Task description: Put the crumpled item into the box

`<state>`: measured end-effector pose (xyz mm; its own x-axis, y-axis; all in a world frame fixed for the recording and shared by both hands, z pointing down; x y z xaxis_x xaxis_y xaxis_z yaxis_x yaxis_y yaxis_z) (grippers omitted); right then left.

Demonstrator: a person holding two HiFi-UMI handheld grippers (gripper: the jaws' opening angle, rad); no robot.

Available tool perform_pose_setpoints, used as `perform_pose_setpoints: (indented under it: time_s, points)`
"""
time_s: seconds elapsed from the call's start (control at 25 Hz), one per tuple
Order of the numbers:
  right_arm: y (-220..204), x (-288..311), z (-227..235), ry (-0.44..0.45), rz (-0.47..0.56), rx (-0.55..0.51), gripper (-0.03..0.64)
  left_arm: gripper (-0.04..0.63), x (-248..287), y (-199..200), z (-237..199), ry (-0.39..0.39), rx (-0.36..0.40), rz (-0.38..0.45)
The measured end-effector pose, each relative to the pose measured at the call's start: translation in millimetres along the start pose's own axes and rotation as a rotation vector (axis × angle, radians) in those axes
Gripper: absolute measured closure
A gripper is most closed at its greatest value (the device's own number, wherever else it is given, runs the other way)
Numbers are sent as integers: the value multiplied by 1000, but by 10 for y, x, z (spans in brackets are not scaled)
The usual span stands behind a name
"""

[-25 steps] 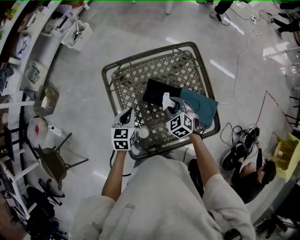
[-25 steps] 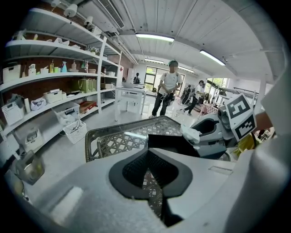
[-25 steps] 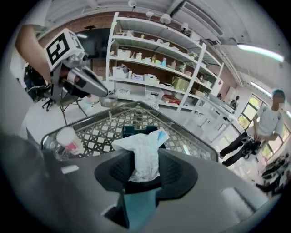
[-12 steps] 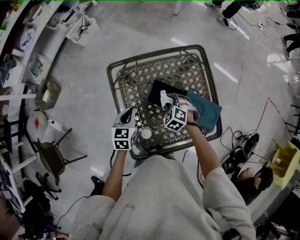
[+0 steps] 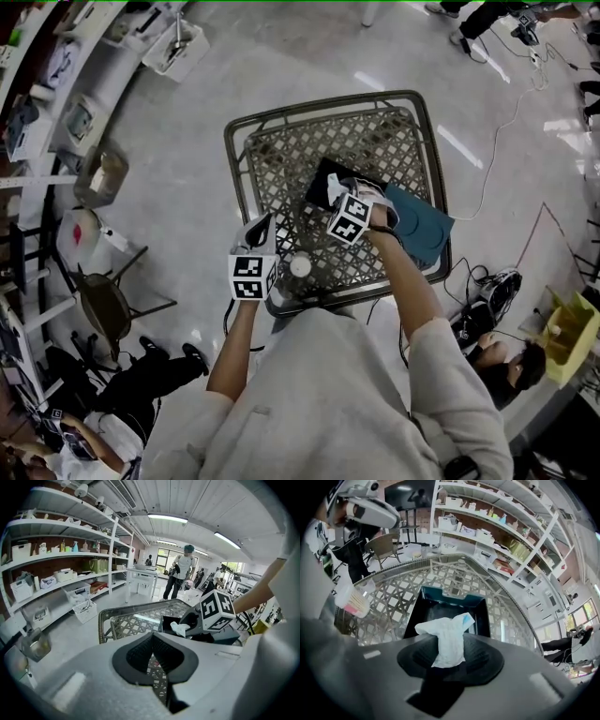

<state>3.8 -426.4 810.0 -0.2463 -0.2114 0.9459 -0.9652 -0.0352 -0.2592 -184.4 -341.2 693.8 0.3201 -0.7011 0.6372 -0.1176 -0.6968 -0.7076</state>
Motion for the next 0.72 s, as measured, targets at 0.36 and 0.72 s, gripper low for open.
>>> perform_pose_setpoints:
  time_s: [0.36,0.72]
  points:
    - [27,149,0,16,-34,-30,444,589,-20,0,-93,9,-10,1]
    - [96,14,5,3,26,-8,350,589,-60,3,-100,7,-4,1]
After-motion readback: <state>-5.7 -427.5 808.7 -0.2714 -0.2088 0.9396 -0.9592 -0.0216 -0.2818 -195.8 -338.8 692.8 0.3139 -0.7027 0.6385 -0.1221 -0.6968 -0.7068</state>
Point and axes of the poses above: the fingertips, and each gripper's own axes: x forward along the fingers, z to its right, y out of its top, the point moved 6 cm from there along -x, backward along the fingers, and after that the axes turned 8 degrees about -x, right-handed, at the moved point
